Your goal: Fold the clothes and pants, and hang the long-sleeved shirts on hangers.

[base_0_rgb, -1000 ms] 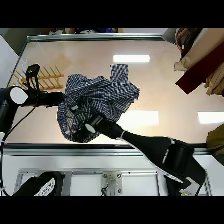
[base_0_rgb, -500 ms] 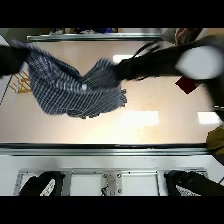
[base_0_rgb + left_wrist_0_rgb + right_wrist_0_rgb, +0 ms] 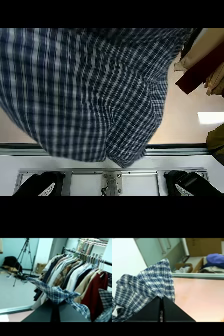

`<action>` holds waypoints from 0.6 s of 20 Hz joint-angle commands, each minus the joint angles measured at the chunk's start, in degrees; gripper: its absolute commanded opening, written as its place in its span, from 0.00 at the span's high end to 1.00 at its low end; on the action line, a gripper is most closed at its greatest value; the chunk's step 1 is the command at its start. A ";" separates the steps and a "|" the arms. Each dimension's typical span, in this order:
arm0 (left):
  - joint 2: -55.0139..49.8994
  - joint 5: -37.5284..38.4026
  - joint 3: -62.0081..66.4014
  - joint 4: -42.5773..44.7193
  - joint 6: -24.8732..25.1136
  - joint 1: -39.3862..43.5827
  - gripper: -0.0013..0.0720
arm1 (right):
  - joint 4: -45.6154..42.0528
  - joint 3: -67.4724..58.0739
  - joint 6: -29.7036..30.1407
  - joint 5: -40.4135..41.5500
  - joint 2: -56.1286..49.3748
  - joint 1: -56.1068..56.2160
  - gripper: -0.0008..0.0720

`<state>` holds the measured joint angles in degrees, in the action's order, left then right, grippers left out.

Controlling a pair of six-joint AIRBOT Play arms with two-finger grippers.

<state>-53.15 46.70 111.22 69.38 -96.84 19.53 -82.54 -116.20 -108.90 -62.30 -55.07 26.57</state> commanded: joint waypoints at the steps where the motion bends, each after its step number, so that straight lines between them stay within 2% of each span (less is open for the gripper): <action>1: -11.41 6.12 7.61 5.88 -4.90 -1.16 0.95 | -7.39 -0.26 -3.87 -2.99 -4.72 -0.44 0.96; 4: -19.56 12.26 5.84 5.38 -7.96 -5.55 0.95 | -8.09 -0.28 -3.17 -8.68 -12.33 -5.68 0.96; 7: -23.82 21.73 1.27 -0.35 -7.93 -9.53 0.95 | -7.45 -0.26 -2.49 -18.51 -17.42 -9.66 0.96; 9: -24.96 28.04 -1.92 -3.69 -5.22 -11.15 0.95 | -7.45 -0.22 -0.39 -26.05 -18.53 -9.46 0.96; 12: -22.38 33.99 -11.39 -2.95 -0.74 -10.62 0.95 | -9.94 4.24 -0.44 -36.98 -17.94 -5.95 0.96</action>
<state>-76.05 72.42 106.91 67.81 -101.34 9.54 -90.45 -114.85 -110.02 -87.15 -72.29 18.92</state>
